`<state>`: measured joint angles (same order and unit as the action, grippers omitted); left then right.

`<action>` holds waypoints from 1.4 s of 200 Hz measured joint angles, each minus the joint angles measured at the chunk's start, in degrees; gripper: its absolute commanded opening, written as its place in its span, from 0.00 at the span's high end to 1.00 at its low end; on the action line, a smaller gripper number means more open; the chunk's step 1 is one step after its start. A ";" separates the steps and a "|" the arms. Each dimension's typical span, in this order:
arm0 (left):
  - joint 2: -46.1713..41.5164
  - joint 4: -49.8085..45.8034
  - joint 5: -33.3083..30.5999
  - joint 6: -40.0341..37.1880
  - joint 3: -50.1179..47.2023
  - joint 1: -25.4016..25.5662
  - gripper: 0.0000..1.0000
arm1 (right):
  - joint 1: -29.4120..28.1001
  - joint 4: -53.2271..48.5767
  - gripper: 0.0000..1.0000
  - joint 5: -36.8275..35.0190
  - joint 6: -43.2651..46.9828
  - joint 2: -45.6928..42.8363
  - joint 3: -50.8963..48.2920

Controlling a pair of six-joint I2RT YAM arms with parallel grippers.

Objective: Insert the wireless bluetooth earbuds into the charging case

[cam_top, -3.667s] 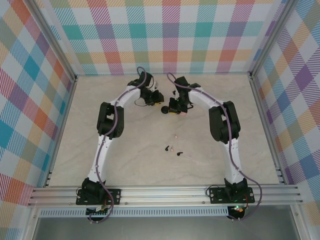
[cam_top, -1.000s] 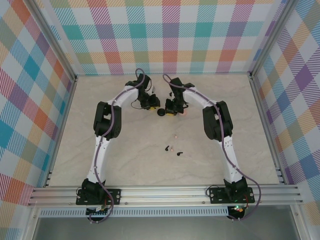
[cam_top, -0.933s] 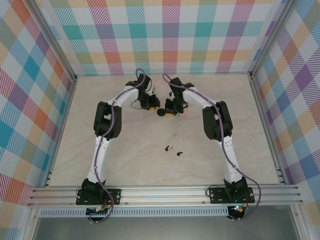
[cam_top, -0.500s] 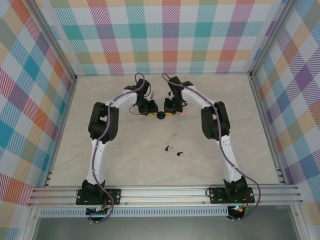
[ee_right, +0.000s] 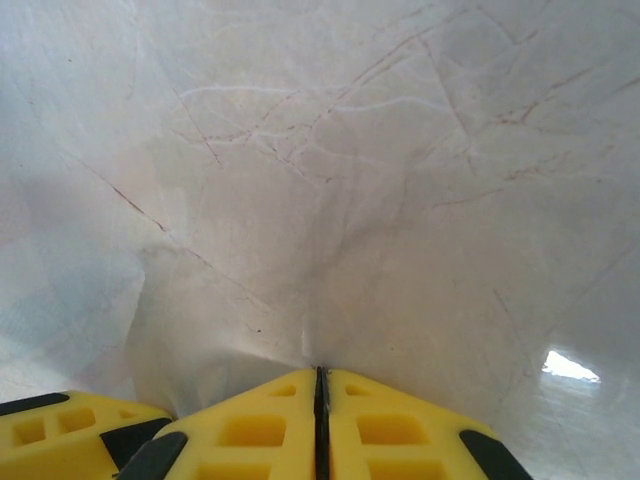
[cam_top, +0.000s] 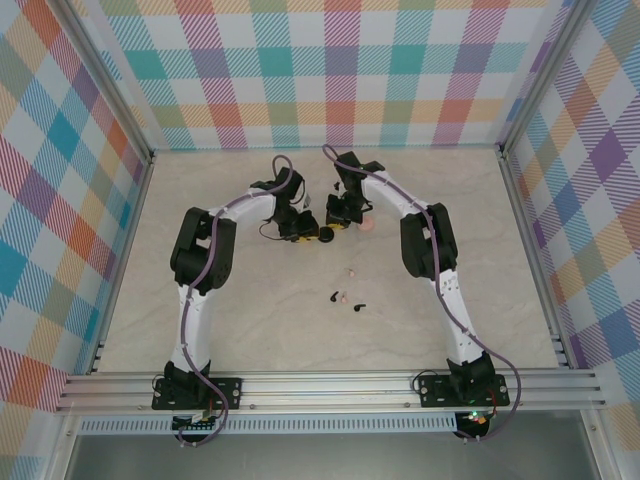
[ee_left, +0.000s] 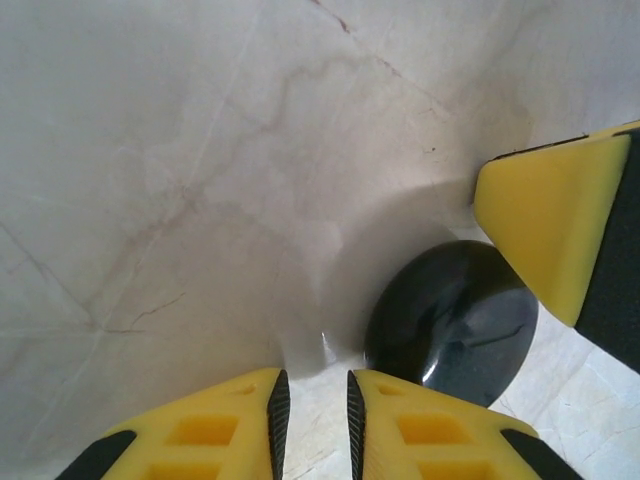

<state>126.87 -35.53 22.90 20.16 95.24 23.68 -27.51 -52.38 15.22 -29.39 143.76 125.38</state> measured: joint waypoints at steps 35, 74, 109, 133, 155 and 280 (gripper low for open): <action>-0.90 -0.81 -1.57 -0.02 -0.79 0.76 0.75 | -0.07 -0.15 0.83 -1.25 0.26 0.00 0.13; -2.36 -3.58 -3.10 -0.20 -1.73 0.72 0.74 | 0.63 -0.13 0.76 -2.78 0.85 -1.22 -0.83; -3.17 -4.00 -2.36 -0.68 -1.73 -0.87 0.68 | 3.28 1.11 0.71 -2.36 1.77 -7.65 -8.20; -3.50 -3.56 -0.59 -0.70 -1.73 -3.08 0.65 | 4.94 4.20 0.68 -0.04 2.21 -13.14 -14.29; -3.50 -2.56 1.16 -0.39 -1.77 -4.26 0.61 | 5.25 8.11 0.68 4.26 2.82 -16.96 -19.74; -3.50 11.67 12.13 7.82 -9.51 -5.27 0.57 | 4.63 16.39 0.68 14.25 0.63 -14.69 -24.35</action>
<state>123.37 -23.86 35.03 27.99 85.73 18.41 -22.87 -35.99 29.47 -28.75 129.08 101.03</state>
